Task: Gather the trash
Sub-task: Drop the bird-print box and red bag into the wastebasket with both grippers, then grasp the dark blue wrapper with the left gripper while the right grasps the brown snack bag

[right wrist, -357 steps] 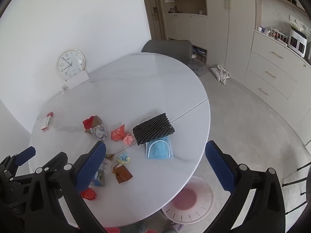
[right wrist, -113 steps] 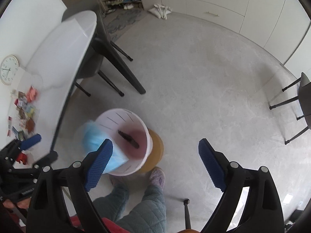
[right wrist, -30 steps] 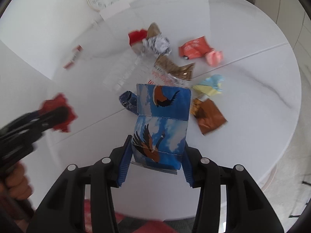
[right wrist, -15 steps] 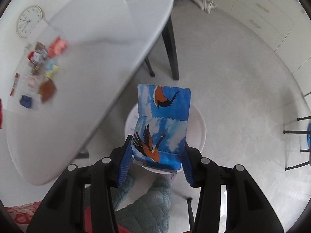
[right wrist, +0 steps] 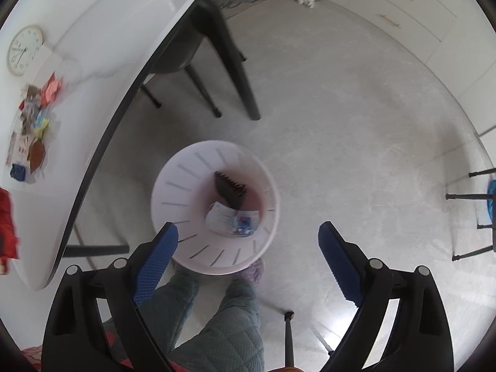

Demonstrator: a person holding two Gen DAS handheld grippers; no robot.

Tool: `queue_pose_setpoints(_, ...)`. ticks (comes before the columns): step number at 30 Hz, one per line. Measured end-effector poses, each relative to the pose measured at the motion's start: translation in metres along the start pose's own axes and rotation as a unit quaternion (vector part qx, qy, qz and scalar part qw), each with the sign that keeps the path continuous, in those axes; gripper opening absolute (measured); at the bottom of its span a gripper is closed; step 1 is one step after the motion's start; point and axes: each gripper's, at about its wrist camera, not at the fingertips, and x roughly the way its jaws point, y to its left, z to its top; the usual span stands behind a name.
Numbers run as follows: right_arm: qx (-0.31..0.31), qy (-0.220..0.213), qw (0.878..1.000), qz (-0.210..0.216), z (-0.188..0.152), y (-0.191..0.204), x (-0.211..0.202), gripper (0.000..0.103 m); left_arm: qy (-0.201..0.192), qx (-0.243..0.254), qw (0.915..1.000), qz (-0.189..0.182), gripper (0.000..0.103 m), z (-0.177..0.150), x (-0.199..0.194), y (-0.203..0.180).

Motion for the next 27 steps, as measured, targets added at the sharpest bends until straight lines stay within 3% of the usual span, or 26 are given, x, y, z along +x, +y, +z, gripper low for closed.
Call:
queue_pose_setpoints(3, 0.020, -0.020, 1.000, -0.004, 0.003, -0.021, -0.022, 0.093, 0.011, 0.009, 0.9999, -0.003, 0.050, 0.006, 0.021, -0.014)
queue_pose_setpoints(7, 0.036, -0.054, 0.998, -0.010, 0.002, -0.042, -0.041, 0.095, 0.017, 0.008, 0.9998, -0.001, 0.081, 0.011, 0.043, -0.023)
queue_pose_setpoints(12, 0.035, -0.066, 0.997, -0.017, 0.007, -0.046, -0.049, 0.095, 0.022, -0.021, 0.9995, 0.003, 0.088, 0.011, 0.041, -0.017)
queue_pose_setpoints(17, 0.034, -0.081, 0.996, -0.002, 0.010, -0.038, -0.070, 0.095, -0.017, -0.063, 0.9978, 0.017, 0.093, 0.004, -0.002, 0.007)
queue_pose_setpoints(20, 0.015, -0.105, 0.994, 0.006, 0.016, -0.020, -0.093, 0.101, -0.046, -0.091, 0.9943, 0.033, 0.095, -0.002, -0.034, 0.026)
queue_pose_setpoints(27, -0.046, -0.145, 0.988, 0.031, 0.032, 0.035, -0.126, 0.101, -0.089, -0.156, 0.9806, 0.079, 0.095, -0.023, -0.085, 0.078)
